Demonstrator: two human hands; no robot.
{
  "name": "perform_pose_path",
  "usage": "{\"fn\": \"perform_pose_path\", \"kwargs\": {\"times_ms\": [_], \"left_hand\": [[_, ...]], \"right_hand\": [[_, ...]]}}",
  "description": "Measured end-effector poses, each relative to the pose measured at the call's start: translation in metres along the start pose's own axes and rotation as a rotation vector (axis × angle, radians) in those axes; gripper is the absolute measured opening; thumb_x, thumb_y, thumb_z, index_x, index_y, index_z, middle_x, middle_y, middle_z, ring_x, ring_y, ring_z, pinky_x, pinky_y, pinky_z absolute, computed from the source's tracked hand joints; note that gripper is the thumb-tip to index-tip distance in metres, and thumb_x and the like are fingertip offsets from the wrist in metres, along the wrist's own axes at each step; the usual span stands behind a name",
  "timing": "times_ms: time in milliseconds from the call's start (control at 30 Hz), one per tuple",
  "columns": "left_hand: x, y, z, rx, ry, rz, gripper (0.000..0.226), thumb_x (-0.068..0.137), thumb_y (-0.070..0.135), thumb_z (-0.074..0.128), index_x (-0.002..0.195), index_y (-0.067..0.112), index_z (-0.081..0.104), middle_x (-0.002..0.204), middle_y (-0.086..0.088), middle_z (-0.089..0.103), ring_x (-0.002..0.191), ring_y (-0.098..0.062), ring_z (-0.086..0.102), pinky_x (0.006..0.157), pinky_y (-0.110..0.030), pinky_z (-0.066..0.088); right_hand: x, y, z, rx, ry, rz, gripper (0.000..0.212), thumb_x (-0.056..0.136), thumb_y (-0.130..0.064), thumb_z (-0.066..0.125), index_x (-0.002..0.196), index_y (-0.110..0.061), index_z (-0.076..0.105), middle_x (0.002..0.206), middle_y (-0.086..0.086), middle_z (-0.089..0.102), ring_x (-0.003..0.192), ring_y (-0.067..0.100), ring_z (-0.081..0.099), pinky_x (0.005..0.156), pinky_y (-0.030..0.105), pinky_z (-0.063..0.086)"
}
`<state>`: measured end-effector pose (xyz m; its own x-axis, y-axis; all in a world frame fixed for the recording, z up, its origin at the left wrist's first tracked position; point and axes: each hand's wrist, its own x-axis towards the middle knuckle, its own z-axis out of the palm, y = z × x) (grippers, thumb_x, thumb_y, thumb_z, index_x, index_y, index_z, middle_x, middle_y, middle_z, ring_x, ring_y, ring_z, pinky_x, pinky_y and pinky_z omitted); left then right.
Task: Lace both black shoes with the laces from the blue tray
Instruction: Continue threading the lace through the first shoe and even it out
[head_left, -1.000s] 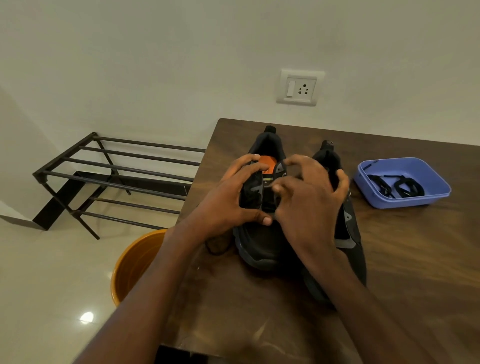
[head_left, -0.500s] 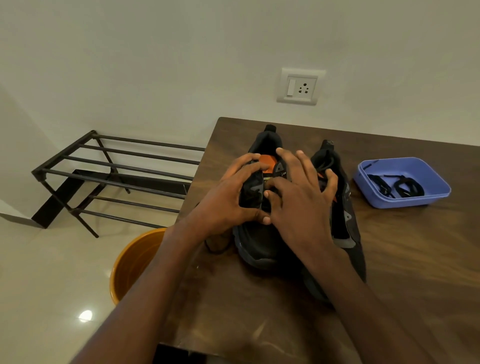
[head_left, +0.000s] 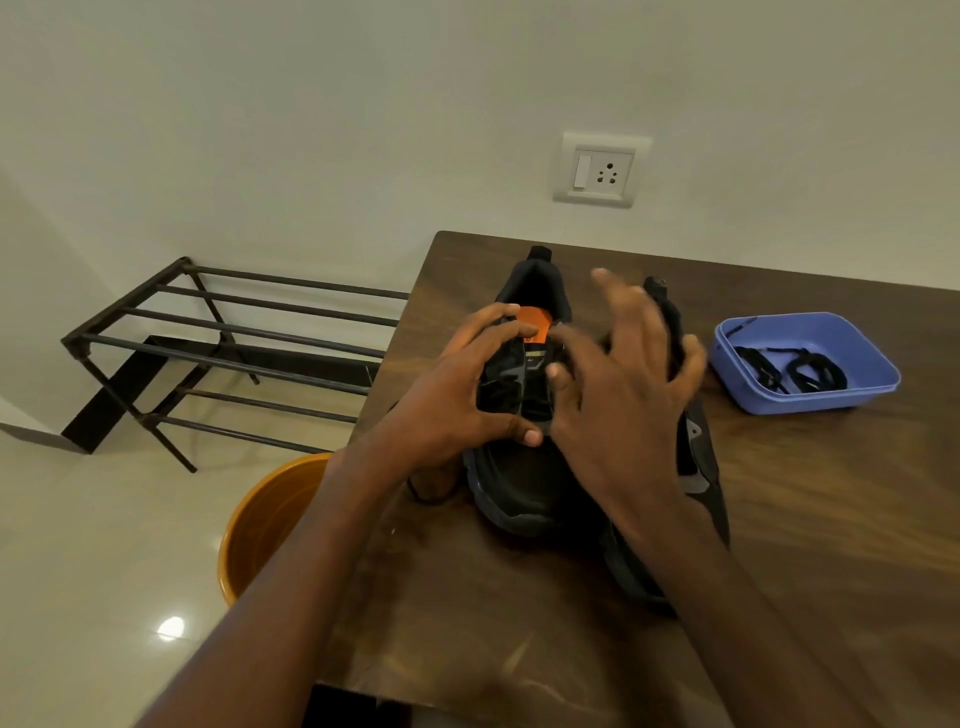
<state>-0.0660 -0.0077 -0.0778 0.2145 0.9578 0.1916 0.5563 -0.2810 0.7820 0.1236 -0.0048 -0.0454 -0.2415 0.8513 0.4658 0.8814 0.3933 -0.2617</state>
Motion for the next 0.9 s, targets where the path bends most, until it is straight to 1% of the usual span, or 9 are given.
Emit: {"fn": "perform_pose_path", "kwargs": {"times_ms": [100,167,233,333,467,600,700,800,900], "left_hand": [[-0.001,0.001,0.0,0.013,0.004,0.017,0.098,0.073,0.029,0.093,0.154,0.032,0.038,0.162,0.02,0.016,0.148,-0.004,0.029,0.11,-0.011,0.038],[-0.001,0.001,-0.001,0.011,0.001,0.011,0.098,0.073,0.029,0.093,0.154,0.031,0.038,0.162,0.02,0.016,0.146,-0.003,0.029,0.109,-0.009,0.038],[0.0,0.002,-0.001,0.015,0.001,-0.001,0.1,0.071,0.032,0.094,0.154,0.032,0.038,0.162,0.02,0.016,0.146,-0.002,0.029,0.106,-0.006,0.036],[0.0,0.003,-0.001,0.013,-0.003,-0.005,0.101,0.069,0.035,0.095,0.153,0.033,0.039,0.162,0.02,0.016,0.147,-0.003,0.027,0.109,-0.012,0.035],[0.0,0.005,-0.002,0.011,0.007,-0.016,0.1,0.067,0.037,0.096,0.151,0.032,0.042,0.162,0.018,0.017,0.146,-0.003,0.029,0.11,-0.016,0.037],[-0.001,0.006,-0.002,0.029,0.019,-0.021,0.095,0.065,0.038,0.097,0.146,0.033,0.047,0.161,0.018,0.016,0.145,-0.004,0.03,0.107,-0.015,0.04],[-0.001,0.008,-0.004,0.033,0.028,-0.038,0.086,0.065,0.04,0.097,0.139,0.036,0.053,0.161,0.019,0.015,0.144,-0.005,0.029,0.103,-0.014,0.039],[-0.003,0.011,-0.003,0.074,0.022,-0.045,0.066,0.07,0.043,0.093,0.128,0.036,0.061,0.164,0.02,0.011,0.145,-0.005,0.024,0.1,-0.01,0.032],[-0.005,0.014,0.002,0.17,0.026,0.011,0.045,0.08,0.045,0.085,0.12,0.032,0.07,0.169,0.017,0.007,0.145,-0.001,0.018,0.102,-0.008,0.026]], "right_hand": [[0.0,-0.008,0.007,-0.011,-0.223,-0.039,0.032,0.084,-0.039,0.078,0.115,-0.032,0.072,0.169,-0.006,0.02,0.158,0.023,0.012,0.118,0.068,0.005],[-0.001,-0.009,0.009,0.016,-0.165,-0.011,0.021,0.082,-0.033,0.079,0.102,-0.029,0.076,0.16,-0.004,0.038,0.153,0.023,0.026,0.119,0.068,0.007],[-0.002,-0.004,0.007,0.036,-0.007,0.049,0.013,0.08,-0.026,0.078,0.093,-0.027,0.078,0.144,-0.003,0.055,0.142,0.022,0.044,0.12,0.066,0.013],[-0.005,0.006,0.005,0.044,0.168,0.134,0.011,0.084,-0.019,0.073,0.093,-0.025,0.077,0.129,-0.004,0.063,0.125,0.02,0.056,0.117,0.064,0.022],[-0.005,0.009,0.011,0.017,0.147,0.105,0.009,0.089,-0.017,0.067,0.093,-0.022,0.073,0.106,-0.003,0.067,0.104,0.021,0.062,0.115,0.063,0.026],[-0.002,0.011,0.011,-0.05,0.17,0.126,0.007,0.088,-0.017,0.071,0.091,-0.021,0.076,0.092,0.0,0.067,0.094,0.025,0.062,0.11,0.061,0.032],[0.001,0.016,0.004,-0.047,0.215,0.177,0.011,0.088,-0.013,0.068,0.094,-0.02,0.075,0.094,0.002,0.064,0.088,0.024,0.059,0.099,0.051,0.035],[0.007,0.03,-0.007,0.029,0.261,0.157,0.013,0.094,-0.018,0.065,0.102,-0.019,0.075,0.098,0.002,0.065,0.087,0.022,0.059,0.091,0.042,0.035],[0.005,0.035,-0.015,0.259,0.177,-0.008,0.023,0.094,-0.025,0.057,0.11,-0.023,0.073,0.096,-0.005,0.072,0.083,0.013,0.066,0.084,0.049,0.055]]}}
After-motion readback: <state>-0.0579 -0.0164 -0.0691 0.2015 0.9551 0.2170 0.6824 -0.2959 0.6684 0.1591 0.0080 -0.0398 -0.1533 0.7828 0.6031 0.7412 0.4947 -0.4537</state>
